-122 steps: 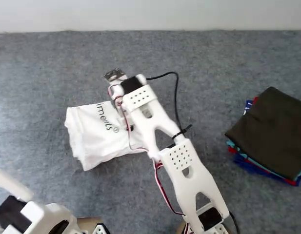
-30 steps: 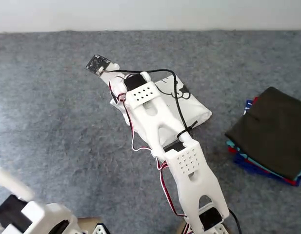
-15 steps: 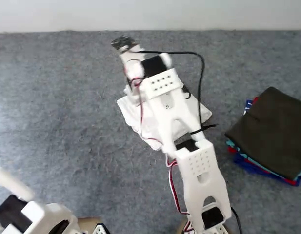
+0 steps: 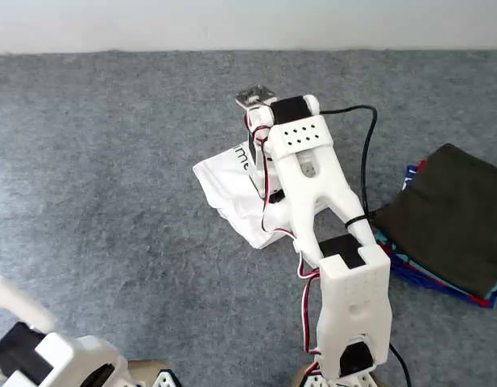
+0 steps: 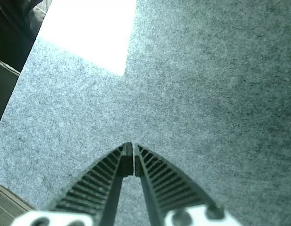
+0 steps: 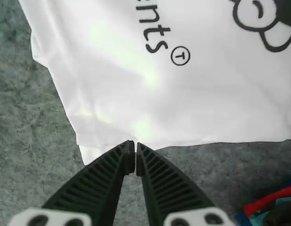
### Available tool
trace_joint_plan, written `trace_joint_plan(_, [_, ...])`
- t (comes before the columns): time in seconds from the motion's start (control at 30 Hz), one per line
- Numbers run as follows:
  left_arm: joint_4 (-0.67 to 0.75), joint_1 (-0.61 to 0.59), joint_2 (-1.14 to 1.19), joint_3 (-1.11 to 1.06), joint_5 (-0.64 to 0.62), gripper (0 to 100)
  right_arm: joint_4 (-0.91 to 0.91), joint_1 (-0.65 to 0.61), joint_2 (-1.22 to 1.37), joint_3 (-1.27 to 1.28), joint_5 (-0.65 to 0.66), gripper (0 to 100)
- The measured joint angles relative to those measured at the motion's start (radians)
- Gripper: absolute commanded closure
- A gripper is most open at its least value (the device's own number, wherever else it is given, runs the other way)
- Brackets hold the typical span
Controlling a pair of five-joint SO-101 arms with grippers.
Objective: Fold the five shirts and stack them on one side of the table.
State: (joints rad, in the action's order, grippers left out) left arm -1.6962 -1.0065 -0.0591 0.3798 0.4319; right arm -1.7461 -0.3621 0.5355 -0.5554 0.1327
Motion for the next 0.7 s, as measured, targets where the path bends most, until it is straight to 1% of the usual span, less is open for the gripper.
trace_joint_plan(0.13, [0.0,0.0,0.0,0.0,0.0,98,0.012,-0.003,0.092,0.011,-0.003,98.4])
trace_joint_plan(0.23, [0.0,0.0,-0.002,-0.034,0.0,98,-0.009,-0.029,0.169,0.014,-0.003,98.5])
trace_joint_plan(0.43, [0.0,0.0,-0.002,-0.103,0.0,98,-0.009,-0.075,0.169,0.1,-0.003,99.0])
trace_joint_plan(0.57, [0.015,0.0,-0.002,-0.104,0.0,98,-0.009,-0.086,0.064,0.169,-0.003,99.0])
trace_joint_plan(0.7, [0.041,0.0,-0.002,-0.104,0.0,98,-0.005,-0.084,-0.08,0.175,-0.003,99.0])
